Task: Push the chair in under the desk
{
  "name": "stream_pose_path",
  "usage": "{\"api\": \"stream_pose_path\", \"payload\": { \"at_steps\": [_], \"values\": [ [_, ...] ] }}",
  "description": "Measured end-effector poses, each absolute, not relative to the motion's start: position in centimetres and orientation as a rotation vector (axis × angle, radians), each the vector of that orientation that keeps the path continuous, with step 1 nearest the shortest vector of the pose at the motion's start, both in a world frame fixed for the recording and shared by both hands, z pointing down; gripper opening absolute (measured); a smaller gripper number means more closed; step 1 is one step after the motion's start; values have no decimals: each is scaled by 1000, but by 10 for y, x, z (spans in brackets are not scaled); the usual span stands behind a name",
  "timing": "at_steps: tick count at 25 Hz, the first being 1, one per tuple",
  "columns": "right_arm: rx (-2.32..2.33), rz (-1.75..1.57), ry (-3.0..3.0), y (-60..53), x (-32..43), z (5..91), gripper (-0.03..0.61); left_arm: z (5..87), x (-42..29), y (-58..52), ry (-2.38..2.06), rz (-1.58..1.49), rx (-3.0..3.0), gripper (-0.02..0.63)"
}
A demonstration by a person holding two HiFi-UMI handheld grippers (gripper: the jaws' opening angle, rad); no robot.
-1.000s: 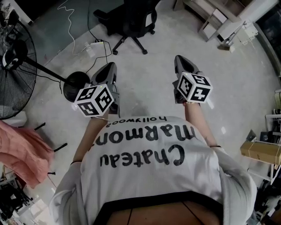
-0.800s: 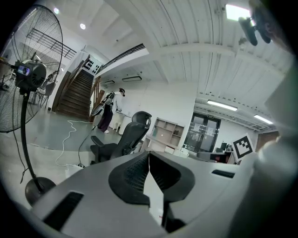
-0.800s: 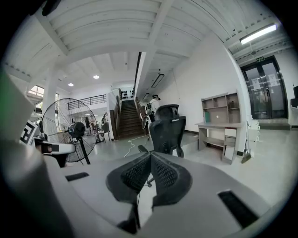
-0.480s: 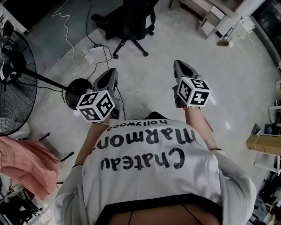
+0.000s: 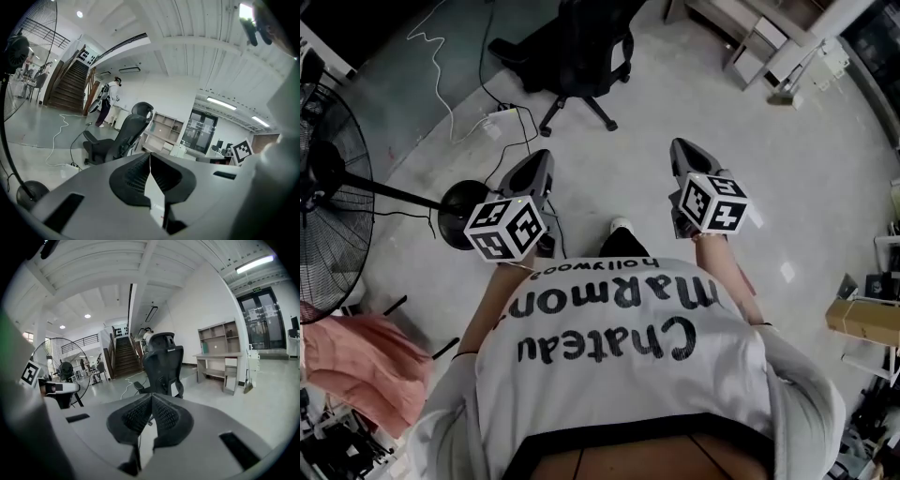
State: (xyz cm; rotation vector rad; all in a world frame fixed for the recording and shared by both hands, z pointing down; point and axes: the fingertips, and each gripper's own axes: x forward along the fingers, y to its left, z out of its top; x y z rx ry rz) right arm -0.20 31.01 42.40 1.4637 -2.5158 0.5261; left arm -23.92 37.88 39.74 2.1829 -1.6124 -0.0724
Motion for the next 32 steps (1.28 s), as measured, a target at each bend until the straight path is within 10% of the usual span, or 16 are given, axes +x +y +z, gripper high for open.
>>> {"api": "stream_pose_path", "payload": {
  "at_steps": [32],
  "values": [
    [1323,526,-2599,-21,0,412,8,378,-219,68,-1706,-129,2147,18]
  ]
}}
